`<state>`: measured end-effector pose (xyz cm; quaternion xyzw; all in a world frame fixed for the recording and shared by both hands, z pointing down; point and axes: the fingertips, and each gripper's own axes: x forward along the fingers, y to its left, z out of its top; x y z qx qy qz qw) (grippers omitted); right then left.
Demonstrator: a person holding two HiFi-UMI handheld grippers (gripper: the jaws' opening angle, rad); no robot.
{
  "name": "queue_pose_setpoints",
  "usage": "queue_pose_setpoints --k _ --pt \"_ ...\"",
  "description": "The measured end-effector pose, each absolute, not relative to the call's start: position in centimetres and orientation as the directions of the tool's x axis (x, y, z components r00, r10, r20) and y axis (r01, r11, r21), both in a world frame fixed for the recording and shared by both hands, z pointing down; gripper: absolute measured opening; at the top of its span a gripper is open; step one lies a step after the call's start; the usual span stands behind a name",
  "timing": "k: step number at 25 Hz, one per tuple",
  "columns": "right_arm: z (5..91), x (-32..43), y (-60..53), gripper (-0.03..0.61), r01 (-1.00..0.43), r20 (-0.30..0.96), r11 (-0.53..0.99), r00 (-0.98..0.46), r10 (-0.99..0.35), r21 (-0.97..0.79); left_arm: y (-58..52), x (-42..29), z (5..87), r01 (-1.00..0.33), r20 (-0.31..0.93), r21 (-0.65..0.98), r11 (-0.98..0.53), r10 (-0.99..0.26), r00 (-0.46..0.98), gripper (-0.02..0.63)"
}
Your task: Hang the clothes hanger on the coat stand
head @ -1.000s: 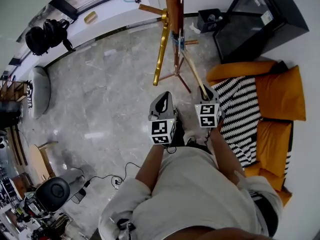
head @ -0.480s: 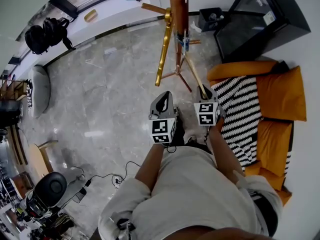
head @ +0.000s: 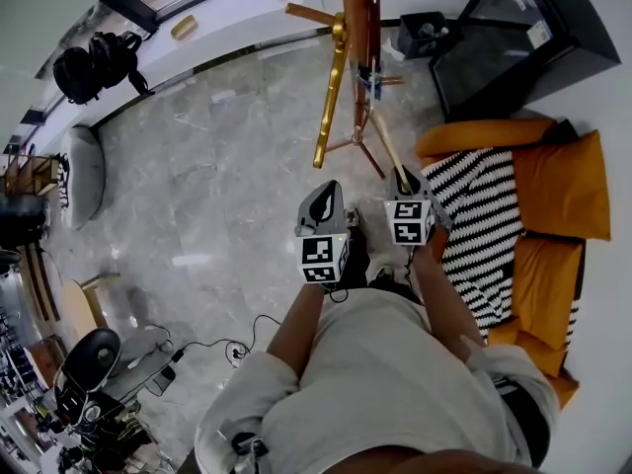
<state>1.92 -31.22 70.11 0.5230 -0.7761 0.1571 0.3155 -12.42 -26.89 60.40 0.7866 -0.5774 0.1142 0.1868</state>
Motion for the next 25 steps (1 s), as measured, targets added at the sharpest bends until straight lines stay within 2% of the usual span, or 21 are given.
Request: queue_pose_setpoints --k 18,25 --pt "72.7 0.0 -31.7 0.052 -0.889 0.677 0.446 -0.269 -0.685 0.099 -25.6 -13.9 60.6 -0.958 0.411 0.150 -0.244 -0.866 0.285 0.009" --pt "74.0 -1.1 -31.9 0.060 -0.885 0.703 0.465 -0.337 -0.627 -0.010 -25.2 -14.2 60.8 -0.960 0.413 0.161 -0.229 -0.868 0.277 0.009"
